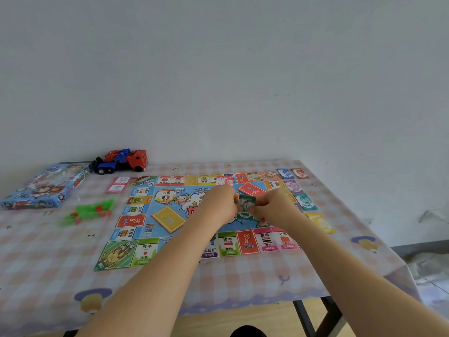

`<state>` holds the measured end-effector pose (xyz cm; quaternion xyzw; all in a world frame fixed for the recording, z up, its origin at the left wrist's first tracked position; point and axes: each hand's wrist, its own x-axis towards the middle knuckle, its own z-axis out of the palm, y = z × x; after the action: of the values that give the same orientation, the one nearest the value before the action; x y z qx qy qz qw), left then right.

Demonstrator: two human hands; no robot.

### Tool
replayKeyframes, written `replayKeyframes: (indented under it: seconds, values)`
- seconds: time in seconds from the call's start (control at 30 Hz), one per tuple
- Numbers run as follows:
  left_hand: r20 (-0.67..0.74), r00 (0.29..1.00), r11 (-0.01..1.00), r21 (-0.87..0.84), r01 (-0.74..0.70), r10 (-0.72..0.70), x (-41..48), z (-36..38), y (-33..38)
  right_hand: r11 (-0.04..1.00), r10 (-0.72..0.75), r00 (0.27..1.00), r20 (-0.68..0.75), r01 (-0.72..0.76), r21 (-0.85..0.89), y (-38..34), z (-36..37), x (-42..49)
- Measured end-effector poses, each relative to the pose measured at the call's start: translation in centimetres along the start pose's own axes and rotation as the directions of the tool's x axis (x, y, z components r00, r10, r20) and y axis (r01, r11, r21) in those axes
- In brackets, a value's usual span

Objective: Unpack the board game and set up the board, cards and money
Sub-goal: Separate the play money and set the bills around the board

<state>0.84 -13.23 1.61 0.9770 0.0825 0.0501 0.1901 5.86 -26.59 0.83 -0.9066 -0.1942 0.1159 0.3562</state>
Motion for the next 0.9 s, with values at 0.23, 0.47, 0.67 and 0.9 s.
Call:
replayKeyframes:
  seconds: [0.23,0.47,0.67,0.9]
  values:
    - [-0.115,0.992,0.974,-0.212,-0.074,0.050,1.2,-0.9,1.3,0.997,-0.007,0.997,-0.071,0.012,0.081,0.5,-3.1,0.4]
    - [-0.107,0.994,0.895,-0.445,-0.033,-0.016,4.4,0.1,4.7,0.835,0.188,0.953,-0.238,-0.027,0.550,3.2,-5.4,1.3]
    - [-0.097,0.995,0.894,-0.446,-0.041,-0.002,7.9,2.3,8.0,0.792,0.322,0.857,-0.401,-0.012,0.610,6.1,-7.7,2.9]
    - [-0.123,0.980,0.975,-0.137,-0.175,0.159,11.9,5.2,9.6,0.880,0.390,0.772,-0.502,-0.152,0.450,10.0,-10.4,6.2]
